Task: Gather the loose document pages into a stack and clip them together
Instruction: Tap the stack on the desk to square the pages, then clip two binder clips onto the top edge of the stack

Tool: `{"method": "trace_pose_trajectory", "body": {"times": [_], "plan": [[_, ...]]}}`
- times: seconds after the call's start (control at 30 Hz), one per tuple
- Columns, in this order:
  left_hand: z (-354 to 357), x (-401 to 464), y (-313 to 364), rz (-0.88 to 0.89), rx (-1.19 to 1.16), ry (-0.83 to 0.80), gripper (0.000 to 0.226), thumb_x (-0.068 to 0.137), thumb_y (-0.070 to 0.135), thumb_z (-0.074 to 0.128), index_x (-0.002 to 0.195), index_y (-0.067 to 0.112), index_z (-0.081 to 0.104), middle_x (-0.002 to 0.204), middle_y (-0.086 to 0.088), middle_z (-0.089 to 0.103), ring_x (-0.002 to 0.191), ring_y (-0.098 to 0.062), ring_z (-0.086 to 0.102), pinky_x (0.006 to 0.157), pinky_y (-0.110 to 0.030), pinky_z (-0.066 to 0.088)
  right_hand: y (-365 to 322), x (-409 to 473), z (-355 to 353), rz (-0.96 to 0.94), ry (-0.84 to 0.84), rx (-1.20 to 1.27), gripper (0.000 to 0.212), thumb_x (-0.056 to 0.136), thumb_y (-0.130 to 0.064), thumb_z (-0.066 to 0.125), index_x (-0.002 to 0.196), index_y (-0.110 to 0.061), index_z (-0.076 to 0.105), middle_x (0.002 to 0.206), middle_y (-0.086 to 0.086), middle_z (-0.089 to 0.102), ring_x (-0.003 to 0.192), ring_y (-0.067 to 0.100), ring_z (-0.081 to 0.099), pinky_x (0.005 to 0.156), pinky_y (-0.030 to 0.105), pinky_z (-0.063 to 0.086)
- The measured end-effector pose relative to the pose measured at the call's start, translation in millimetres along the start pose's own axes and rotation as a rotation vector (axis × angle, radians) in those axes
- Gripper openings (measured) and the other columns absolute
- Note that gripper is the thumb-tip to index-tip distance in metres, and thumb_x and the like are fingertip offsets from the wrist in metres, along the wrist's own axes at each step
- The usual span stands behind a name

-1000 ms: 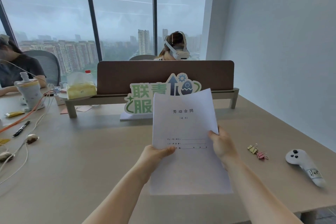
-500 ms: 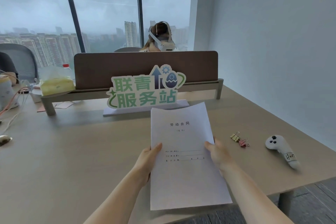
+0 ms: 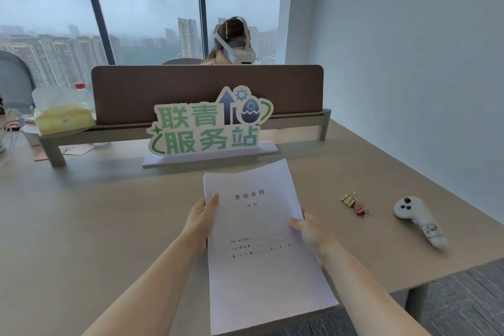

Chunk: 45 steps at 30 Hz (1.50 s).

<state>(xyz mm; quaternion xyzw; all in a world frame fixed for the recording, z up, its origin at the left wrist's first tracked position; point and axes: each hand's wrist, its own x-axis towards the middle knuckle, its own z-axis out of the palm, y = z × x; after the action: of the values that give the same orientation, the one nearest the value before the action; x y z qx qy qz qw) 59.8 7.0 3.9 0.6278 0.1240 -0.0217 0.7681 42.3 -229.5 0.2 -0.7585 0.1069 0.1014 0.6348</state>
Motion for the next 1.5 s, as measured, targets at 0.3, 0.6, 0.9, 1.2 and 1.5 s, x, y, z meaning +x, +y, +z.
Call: {"method": "trace_pose_trajectory", "body": {"times": [0.3, 0.6, 0.9, 1.2, 1.5], "plan": [[-6.8, 20.9, -5.5, 0.033, -0.005, 0.037, 0.021, 0.103, 0.026, 0.044, 0.101, 0.018, 0.064, 0.094, -0.008, 0.074, 0.078, -0.025, 0.070, 0.081, -0.045, 0.057, 1.3, 11.0, 2.0, 0.026, -0.001, -0.174, 0.019, 0.090, -0.006, 0.055, 0.101, -0.014, 0.069, 0.102, 0.011, 0.074, 0.097, 0.033, 0.070, 0.089, 0.044, 0.054], [-7.4, 26.8, -12.7, 0.066, 0.041, 0.072, 0.024, 0.102, 0.025, 0.043, 0.095, 0.018, 0.065, 0.095, -0.009, 0.073, 0.083, -0.027, 0.068, 0.084, -0.047, 0.055, -2.0, 31.8, -23.9, -0.056, 0.097, -0.398, 0.029, 0.082, -0.022, 0.060, 0.109, -0.020, 0.068, 0.088, -0.001, 0.072, 0.075, 0.018, 0.065, 0.071, 0.029, 0.045], [-7.8, 33.2, -16.8, 0.085, 0.023, 0.045, 0.023, 0.102, 0.025, 0.045, 0.099, 0.017, 0.065, 0.097, -0.009, 0.073, 0.084, -0.027, 0.068, 0.083, -0.046, 0.055, -11.9, 72.1, -104.3, -0.043, 0.468, -0.809, 0.045, 0.093, -0.020, 0.047, 0.137, -0.018, 0.055, 0.140, 0.008, 0.057, 0.125, 0.031, 0.054, 0.100, 0.037, 0.045], [-10.8, 34.4, -20.4, 0.126, -0.021, 0.002, 0.022, 0.103, 0.023, 0.045, 0.100, 0.017, 0.065, 0.096, -0.007, 0.073, 0.082, -0.025, 0.068, 0.082, -0.044, 0.054, -3.9, 91.1, -130.5, 0.057, 0.594, -0.984, 0.039, 0.096, -0.027, 0.044, 0.129, -0.011, 0.055, 0.135, 0.015, 0.045, 0.120, 0.037, 0.050, 0.094, 0.043, 0.045], [-13.7, 36.2, -22.3, 0.118, 0.005, 0.002, 0.023, 0.103, 0.025, 0.044, 0.104, 0.020, 0.066, 0.104, -0.008, 0.073, 0.090, -0.027, 0.068, 0.086, -0.045, 0.055, -1.8, 93.8, -132.9, 0.072, 0.611, -0.995, 0.020, 0.087, -0.019, 0.051, 0.071, -0.015, 0.062, 0.094, 0.012, 0.069, 0.086, 0.032, 0.060, 0.067, 0.030, 0.042]]}}
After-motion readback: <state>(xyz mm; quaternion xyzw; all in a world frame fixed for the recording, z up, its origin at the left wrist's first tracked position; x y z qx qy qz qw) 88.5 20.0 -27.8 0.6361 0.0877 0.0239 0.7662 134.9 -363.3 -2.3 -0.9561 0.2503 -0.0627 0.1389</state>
